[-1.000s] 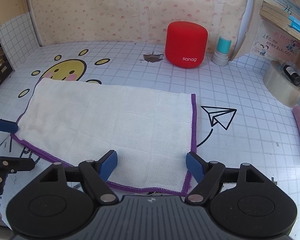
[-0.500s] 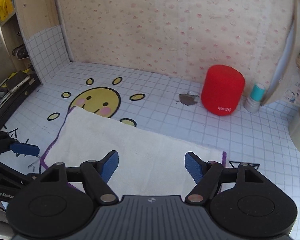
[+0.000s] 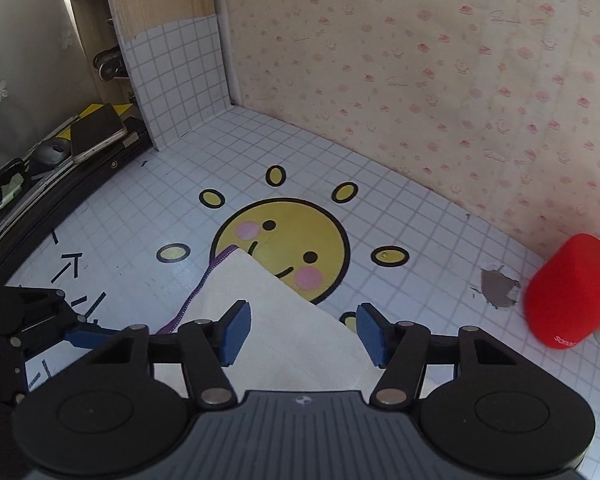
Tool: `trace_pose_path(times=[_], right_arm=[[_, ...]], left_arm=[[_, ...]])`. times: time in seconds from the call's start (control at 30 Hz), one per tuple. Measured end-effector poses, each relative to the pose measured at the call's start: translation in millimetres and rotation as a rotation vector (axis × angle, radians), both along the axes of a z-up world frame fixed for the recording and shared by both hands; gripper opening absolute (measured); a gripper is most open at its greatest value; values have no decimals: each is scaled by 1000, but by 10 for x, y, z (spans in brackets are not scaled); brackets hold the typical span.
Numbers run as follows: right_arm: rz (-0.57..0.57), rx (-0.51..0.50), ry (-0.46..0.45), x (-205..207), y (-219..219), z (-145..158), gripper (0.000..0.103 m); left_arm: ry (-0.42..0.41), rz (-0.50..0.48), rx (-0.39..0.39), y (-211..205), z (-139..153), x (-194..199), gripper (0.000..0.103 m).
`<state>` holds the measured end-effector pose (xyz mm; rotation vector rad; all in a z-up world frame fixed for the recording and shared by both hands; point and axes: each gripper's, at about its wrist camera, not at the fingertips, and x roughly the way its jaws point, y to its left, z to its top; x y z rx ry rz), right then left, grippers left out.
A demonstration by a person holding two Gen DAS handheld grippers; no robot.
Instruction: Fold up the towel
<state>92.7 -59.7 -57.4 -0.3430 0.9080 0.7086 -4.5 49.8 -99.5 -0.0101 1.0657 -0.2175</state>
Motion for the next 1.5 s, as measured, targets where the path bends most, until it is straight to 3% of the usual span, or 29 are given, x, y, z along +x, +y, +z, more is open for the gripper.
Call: trace_pose_path(times=[0.43, 0.57, 0.8, 1.0, 1.23, 1.4, 1.5], right_arm=[[286, 18, 11, 202, 302, -84, 57], [359, 13, 11, 250, 348, -109, 57], [453, 0, 6, 348, 466, -199, 57], [480, -17, 42, 457, 518, -317, 57], [501, -27, 48, 501, 528, -370, 57], [504, -30, 42, 524, 532, -392, 57], [507, -28, 41, 531, 532, -408, 57]], left_arm=[[23, 152, 49, -156, 29, 14, 80], [21, 196, 91, -258, 26, 19, 81], [23, 245, 96, -321, 38, 54, 81], [8, 261, 32, -238, 77, 55, 78], [27, 359, -71, -85, 106, 123, 78], [28, 359, -11, -195, 63, 182, 79], [25, 336, -29, -241, 62, 190, 75]])
